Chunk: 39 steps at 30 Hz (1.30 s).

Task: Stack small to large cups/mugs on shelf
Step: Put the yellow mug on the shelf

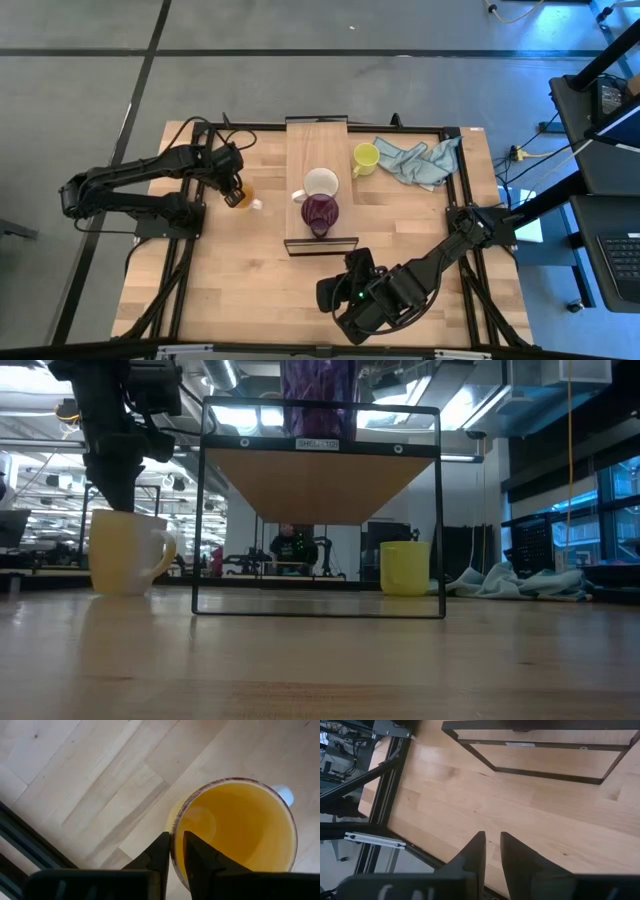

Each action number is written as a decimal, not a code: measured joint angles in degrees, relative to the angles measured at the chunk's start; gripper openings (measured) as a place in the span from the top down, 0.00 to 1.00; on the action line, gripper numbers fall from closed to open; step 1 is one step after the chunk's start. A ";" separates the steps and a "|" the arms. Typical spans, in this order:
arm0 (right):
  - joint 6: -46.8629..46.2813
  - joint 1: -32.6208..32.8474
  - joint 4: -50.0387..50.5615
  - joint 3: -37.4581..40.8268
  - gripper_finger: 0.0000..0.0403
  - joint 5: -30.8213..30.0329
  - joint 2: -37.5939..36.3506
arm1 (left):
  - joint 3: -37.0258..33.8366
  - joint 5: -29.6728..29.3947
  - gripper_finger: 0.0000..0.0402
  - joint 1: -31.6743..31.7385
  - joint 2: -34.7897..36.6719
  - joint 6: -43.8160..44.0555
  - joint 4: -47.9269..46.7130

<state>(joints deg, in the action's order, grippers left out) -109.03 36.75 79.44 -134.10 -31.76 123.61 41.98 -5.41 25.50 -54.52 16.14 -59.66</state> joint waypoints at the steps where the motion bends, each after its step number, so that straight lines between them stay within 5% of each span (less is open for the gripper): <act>1: 0.00 0.00 -0.02 0.00 0.85 0.01 0.02 | 0.00 0.00 0.87 0.00 0.00 0.00 0.00; 17: 0.04 0.02 -0.13 0.00 0.85 0.01 0.02 | 0.15 -5.06 0.71 -0.01 0.58 1.08 -0.53; 23: 1.25 0.00 0.07 0.00 0.85 0.27 0.02 | 5.21 -7.11 0.71 0.00 1.89 1.53 -4.43; 28: 1.57 -0.20 0.26 0.00 0.85 0.47 0.00 | 10.87 0.21 0.71 -1.45 3.37 4.40 -2.79; 33: 1.77 -0.20 0.43 0.00 0.85 0.48 0.00 | 10.19 1.98 0.76 -6.70 1.65 5.84 -0.29; 39: 1.76 -0.20 1.29 0.00 0.85 0.54 0.01 | 9.53 1.49 0.93 -13.57 -3.51 5.86 2.60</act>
<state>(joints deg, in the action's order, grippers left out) -107.27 36.56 80.73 -134.10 -31.22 123.62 51.51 -3.92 11.93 -58.03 22.00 -57.06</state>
